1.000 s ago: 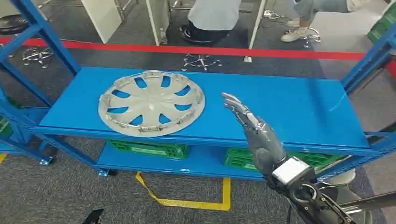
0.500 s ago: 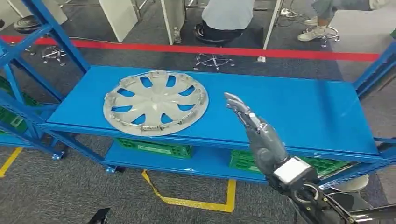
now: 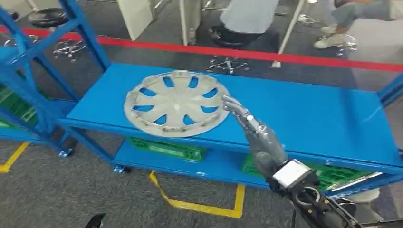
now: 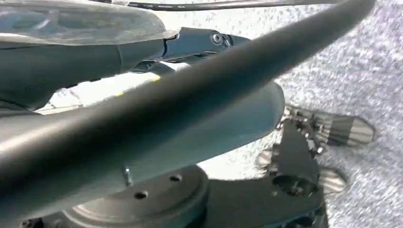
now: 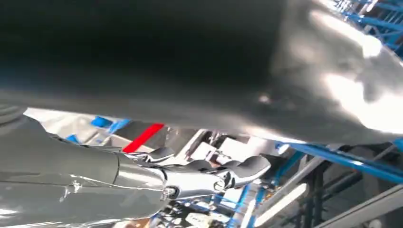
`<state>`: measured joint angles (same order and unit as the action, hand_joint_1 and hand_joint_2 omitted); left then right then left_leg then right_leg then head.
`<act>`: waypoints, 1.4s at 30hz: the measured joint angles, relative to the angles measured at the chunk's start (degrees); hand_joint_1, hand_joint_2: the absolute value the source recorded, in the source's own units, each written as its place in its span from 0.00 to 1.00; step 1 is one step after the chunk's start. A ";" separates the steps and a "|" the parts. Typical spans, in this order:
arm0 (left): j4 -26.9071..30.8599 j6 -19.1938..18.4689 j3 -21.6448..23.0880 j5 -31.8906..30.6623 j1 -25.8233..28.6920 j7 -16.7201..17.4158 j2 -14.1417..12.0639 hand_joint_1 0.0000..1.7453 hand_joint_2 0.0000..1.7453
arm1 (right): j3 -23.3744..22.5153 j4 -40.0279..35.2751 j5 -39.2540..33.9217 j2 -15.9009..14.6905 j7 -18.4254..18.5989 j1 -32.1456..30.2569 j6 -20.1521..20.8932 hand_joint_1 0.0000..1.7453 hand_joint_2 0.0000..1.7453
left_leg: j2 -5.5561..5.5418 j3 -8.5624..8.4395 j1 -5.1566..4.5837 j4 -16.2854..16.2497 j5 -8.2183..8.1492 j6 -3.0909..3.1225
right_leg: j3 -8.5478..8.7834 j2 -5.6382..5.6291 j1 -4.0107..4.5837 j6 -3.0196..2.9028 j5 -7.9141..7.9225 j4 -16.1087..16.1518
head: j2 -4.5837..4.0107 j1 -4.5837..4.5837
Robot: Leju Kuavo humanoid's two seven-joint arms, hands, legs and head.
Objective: Take the parts from the cabinet and place them on the table.
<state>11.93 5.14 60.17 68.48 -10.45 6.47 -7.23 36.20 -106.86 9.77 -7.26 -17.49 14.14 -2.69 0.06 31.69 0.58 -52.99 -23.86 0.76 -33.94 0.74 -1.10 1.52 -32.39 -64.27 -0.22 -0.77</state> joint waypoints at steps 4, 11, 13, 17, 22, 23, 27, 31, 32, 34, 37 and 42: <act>0.00 0.04 0.00 0.00 0.09 0.04 -0.02 0.00 0.00 | 0.04 0.20 -0.02 -0.02 0.07 -0.30 0.02 0.00 0.00 | -1.27 -0.15 -0.44 -0.07 -0.10 0.25 | -3.75 -0.48 0.08 -0.10 -0.67 -7.38 | 0.00 0.83; 0.00 0.07 0.02 0.00 0.20 0.07 0.15 0.00 0.00 | 0.11 0.24 0.00 -0.04 0.11 -0.14 0.09 0.00 0.00 | -3.23 0.37 -0.53 -0.37 0.08 -1.26 | 3.96 -2.39 0.59 -1.61 6.04 9.33 | 0.00 1.45; 0.00 0.18 0.04 0.00 0.33 0.07 0.02 0.00 0.00 | 0.13 0.24 -0.02 0.00 0.11 0.01 0.07 0.00 0.00 | -2.91 0.46 -0.45 -1.35 -0.98 -1.78 | 4.50 -1.59 0.03 -2.31 6.62 10.31 | 0.00 1.47; 0.00 0.17 0.07 0.00 -0.05 0.07 0.13 0.00 0.00 | 0.26 0.33 0.00 0.00 0.07 -0.11 0.09 0.00 0.00 | -1.02 8.92 0.09 -18.01 -8.37 -3.18 | 4.37 -0.04 0.12 -2.78 6.66 10.45 | 0.00 -0.24; 0.00 0.17 0.09 0.00 0.15 0.07 0.00 0.00 0.00 | 0.35 0.37 -0.02 0.00 0.09 -0.10 0.09 0.00 0.00 | 1.05 1.72 0.54 -3.21 0.12 -3.42 | 4.76 1.09 -0.02 -2.25 6.34 10.43 | 0.00 -1.38; 0.00 0.17 0.09 0.00 -0.06 0.07 -0.02 0.00 0.00 | 0.35 0.35 -0.02 0.00 0.09 -0.09 0.07 0.00 0.00 | 1.93 0.48 0.21 -0.14 -0.02 -3.15 | 4.69 1.28 0.41 -1.83 6.10 10.30 | 0.00 -1.90; 0.00 0.17 0.09 0.00 0.16 0.07 -0.04 0.00 0.00 | 0.44 0.35 -0.02 -0.02 0.09 -0.05 0.09 0.00 0.00 | 0.87 0.64 -0.12 -0.28 0.08 -1.34 | 5.07 1.91 0.36 -0.45 5.82 10.45 | 0.00 -1.11; 0.00 0.17 0.09 0.20 0.11 0.02 -0.11 0.00 0.00 | 0.42 0.39 -0.15 -0.02 0.15 -0.12 0.09 0.00 0.00 | 0.21 0.13 0.15 0.11 0.17 -0.02 | -0.81 -0.22 -0.01 0.02 -1.42 -2.57 | 0.00 0.42; 0.00 0.17 0.09 0.22 0.16 0.02 -0.11 0.00 0.00 | 0.44 0.46 -0.15 -0.02 0.13 -0.19 0.09 0.00 0.00 | -0.02 0.14 0.01 0.07 0.12 0.05 | -3.16 -0.40 -0.01 0.13 -3.08 -7.40 | 0.00 0.74; 0.00 0.17 0.09 0.33 0.35 0.02 -0.13 0.00 0.00 | 0.46 0.55 -0.17 -0.02 0.15 -0.30 0.11 0.00 0.00 | -0.66 -0.03 -0.12 0.02 0.03 0.13 | -4.29 -0.42 -0.01 0.12 -2.01 -9.11 | 0.00 0.98; 0.00 0.15 0.09 0.33 0.36 0.00 -0.09 0.00 0.00 | 0.46 0.61 -0.17 -0.04 0.13 -0.19 0.13 0.00 0.00 | -1.74 -0.55 -0.12 -0.22 -0.31 -0.23 | 1.84 -0.87 -0.03 -0.47 6.06 4.87 | 0.00 1.83; 0.00 0.15 0.09 0.35 0.61 0.00 -0.09 0.00 0.00 | 0.48 0.66 -0.17 -0.04 0.20 -0.14 0.15 0.00 0.00 | -2.50 0.30 -0.21 -0.56 -0.10 -1.83 | 3.70 -2.02 0.33 -1.45 6.17 9.02 | 0.00 1.68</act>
<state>11.93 5.29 60.26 68.83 -9.84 6.47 -7.32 36.68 -106.20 9.60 -7.30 -17.29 14.00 -2.54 -2.44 31.99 0.37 -53.55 -23.96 -1.07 -30.23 -1.28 -0.77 0.07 -26.23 -55.25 -0.22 0.92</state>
